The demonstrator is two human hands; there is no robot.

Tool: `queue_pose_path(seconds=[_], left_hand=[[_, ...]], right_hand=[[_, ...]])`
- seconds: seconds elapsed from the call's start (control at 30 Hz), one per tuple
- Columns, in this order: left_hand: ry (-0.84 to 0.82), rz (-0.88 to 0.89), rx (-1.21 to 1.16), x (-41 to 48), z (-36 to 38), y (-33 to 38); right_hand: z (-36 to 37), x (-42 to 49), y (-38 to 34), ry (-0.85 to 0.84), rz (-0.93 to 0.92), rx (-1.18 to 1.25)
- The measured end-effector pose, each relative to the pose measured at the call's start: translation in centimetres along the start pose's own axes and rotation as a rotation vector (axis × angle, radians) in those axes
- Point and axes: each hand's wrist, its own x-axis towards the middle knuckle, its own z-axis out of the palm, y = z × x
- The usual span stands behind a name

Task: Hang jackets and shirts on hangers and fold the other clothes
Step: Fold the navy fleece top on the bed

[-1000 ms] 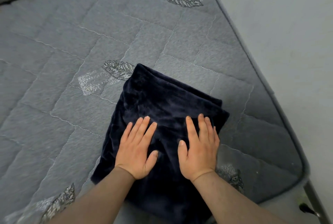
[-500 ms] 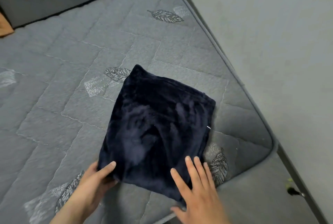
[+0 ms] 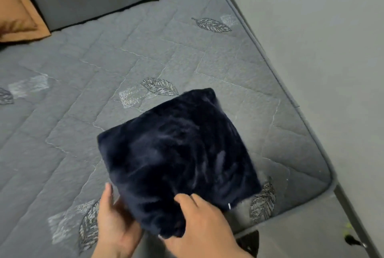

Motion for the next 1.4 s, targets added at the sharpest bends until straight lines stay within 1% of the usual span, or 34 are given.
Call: queue_pose_path(seconds=[0.03, 0.07, 0.1, 0.13, 0.17, 0.2, 0.23, 0.27, 0.3, 0.33, 0.37, 0.4, 0.47, 0.57, 0.67, 0.77, 0.87, 0.97, 1.03, 1.13, 1.27, 1.33, 1.4], left_hand=[[-0.014, 0.004, 0.006, -0.2, -0.8, 1.0], [-0.023, -0.006, 0.051, -0.2, -1.6, 1.5], [-0.026, -0.013, 0.113, 0.0, -2.3, 1.8], [-0.004, 0.002, 0.182, 0.3, -2.9, 1.8], [0.024, 0.052, 0.259, 0.6, -3.3, 1.7], [0.060, 0.128, 0.362, 1.0, -3.6, 1.6], [0.092, 0.209, 0.483, 1.5, -3.8, 1.6], [0.124, 0.275, 0.591, 1.8, -3.6, 1.5], [0.153, 0.315, 0.655, 2.1, -3.4, 1.5], [0.182, 0.326, 0.693, 2.5, -3.0, 1.5], [0.188, 0.319, 0.716, 3.0, -2.8, 1.5], [0.195, 0.300, 0.730, 3.6, -2.8, 1.4], [0.212, 0.282, 0.754, 4.7, -2.9, 1.4], [0.189, 0.259, 0.705, 5.7, -3.5, 1.4], [0.078, 0.200, 0.563, 5.3, -3.8, 1.9], [0.015, 0.160, 0.468, 3.9, -4.1, 2.6], [0.021, 0.173, 0.407, 1.6, -3.8, 3.1], [0.027, 0.225, 0.369, -2.6, -3.1, 3.7], [0.045, 0.255, 0.351, -6.5, -2.3, 4.3], [0.120, 0.305, 0.295, -13.2, -1.6, 4.9], [0.147, 0.434, 0.183, -23.0, -1.1, 5.8], [0.156, 0.483, 0.142, -28.2, -1.2, 5.5], [0.171, 0.592, 0.095, -33.3, -1.4, 5.9]], right_hand=[[0.3, 0.3, -0.7, -0.147, 0.032, 0.084], [0.4, 0.6, -0.9, -0.244, 0.028, 0.122], [0.2, 0.9, -0.7, -0.211, -0.018, 0.105], [0.1, 1.3, 0.0, -0.009, -0.077, 0.050], [0.1, 1.8, 1.3, 0.185, -0.089, -0.029], [-0.3, 2.5, 2.5, 0.353, -0.038, -0.136], [-0.9, 3.4, 4.1, 0.404, 0.085, -0.166], [-1.6, 4.6, 5.6, 0.383, 0.238, -0.150], [-2.4, 5.7, 6.9, 0.300, 0.379, -0.044], [-3.3, 6.9, 7.9, 0.218, 0.470, 0.107], [-3.9, 7.9, 8.6, 0.161, 0.508, 0.291], [-4.3, 8.7, 9.0, 0.104, 0.508, 0.464], [-4.4, 10.2, 9.3, -0.013, 0.469, 0.617], [-4.3, 11.8, 9.1, -0.101, 0.504, 0.721], [-4.4, 12.1, 8.6, -0.210, 0.590, 0.865], [-4.8, 11.1, 7.8, -0.224, 0.661, 0.980], [-5.5, 9.8, 6.7, -0.218, 0.703, 1.059], [-6.9, 8.1, 4.5, -0.236, 0.703, 1.100], [-8.6, 6.6, 2.1, -0.262, 0.676, 1.129], [-11.5, 3.9, -2.2, -0.365, 0.613, 1.144], [-16.1, -0.3, -9.3, -0.484, 0.466, 1.134], [-17.9, -2.9, -13.0, -0.486, 0.368, 1.126], [-19.5, -5.5, -17.1, -0.468, 0.266, 1.124]])
